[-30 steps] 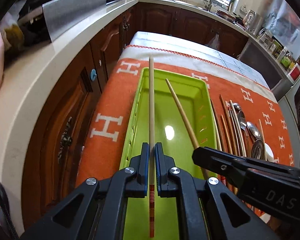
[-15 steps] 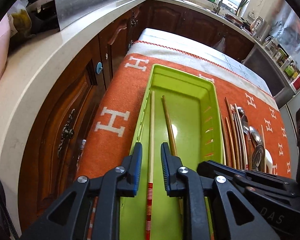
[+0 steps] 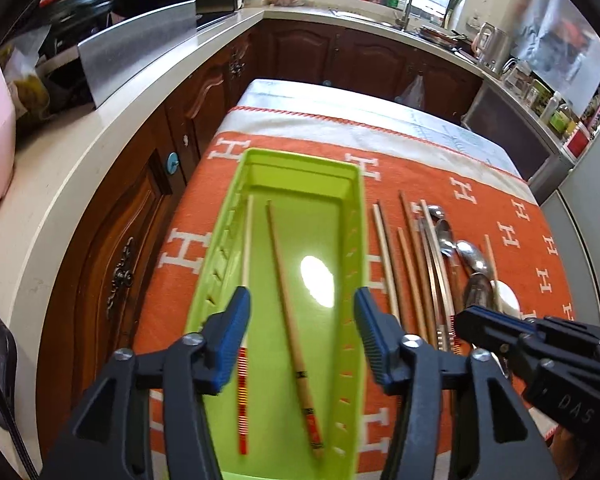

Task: Organize utensils
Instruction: 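Grasp another red-striped chopstick with the left tool while the right tool grasps one beside the white spoon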

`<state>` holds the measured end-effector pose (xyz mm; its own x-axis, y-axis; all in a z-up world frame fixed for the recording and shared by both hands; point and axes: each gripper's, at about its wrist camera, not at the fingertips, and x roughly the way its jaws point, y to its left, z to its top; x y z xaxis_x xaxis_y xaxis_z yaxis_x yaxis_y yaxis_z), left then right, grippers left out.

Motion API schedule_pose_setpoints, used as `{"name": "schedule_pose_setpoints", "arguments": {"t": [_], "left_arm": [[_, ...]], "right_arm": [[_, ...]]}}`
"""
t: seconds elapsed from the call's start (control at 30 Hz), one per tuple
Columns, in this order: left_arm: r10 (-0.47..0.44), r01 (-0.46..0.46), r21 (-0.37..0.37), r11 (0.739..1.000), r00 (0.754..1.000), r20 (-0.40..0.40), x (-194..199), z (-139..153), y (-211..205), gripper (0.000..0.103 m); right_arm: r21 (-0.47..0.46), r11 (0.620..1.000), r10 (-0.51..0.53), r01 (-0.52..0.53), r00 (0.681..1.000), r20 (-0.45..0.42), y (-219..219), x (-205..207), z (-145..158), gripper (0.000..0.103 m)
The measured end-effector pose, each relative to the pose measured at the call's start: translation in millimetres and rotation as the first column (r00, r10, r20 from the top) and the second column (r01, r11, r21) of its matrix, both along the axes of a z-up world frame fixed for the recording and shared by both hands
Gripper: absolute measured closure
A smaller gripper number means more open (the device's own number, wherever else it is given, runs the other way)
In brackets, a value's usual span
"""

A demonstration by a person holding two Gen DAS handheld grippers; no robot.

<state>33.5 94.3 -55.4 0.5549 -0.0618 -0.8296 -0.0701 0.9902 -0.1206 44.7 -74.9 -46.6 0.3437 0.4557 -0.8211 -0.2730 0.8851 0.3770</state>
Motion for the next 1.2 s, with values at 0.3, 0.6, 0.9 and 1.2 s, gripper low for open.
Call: {"name": "schedule_pose_setpoints", "arguments": {"t": [0.3, 0.6, 0.9, 1.2], "left_arm": [[-0.058, 0.058, -0.013, 0.998, 0.998, -0.015, -5.3, 6.6, -42.0, 0.046], [-0.091, 0.087, -0.059, 0.995, 0.994, -0.065, -3.9, -3.3, -71.5, 0.069], [-0.097, 0.097, -0.010, 0.995, 0.984, -0.149, 15.1, -33.1, -93.2, 0.096], [-0.073, 0.087, 0.058, 0.995, 0.974, -0.214, 26.7, -55.8, -98.6, 0.096]], "right_arm": [[-0.024, 0.995, -0.090, 0.092, 0.993, 0.072, -67.7, -13.6, 9.5, 0.096], [0.003, 0.984, -0.176, 0.177, 0.983, 0.044, -125.8, -26.4, -8.7, 0.096], [0.048, 0.981, -0.189, 0.188, 0.982, 0.021, -145.3, -30.7, -23.1, 0.096], [0.082, 0.982, -0.172, 0.171, 0.985, 0.001, -149.5, -25.3, -33.6, 0.096]]}}
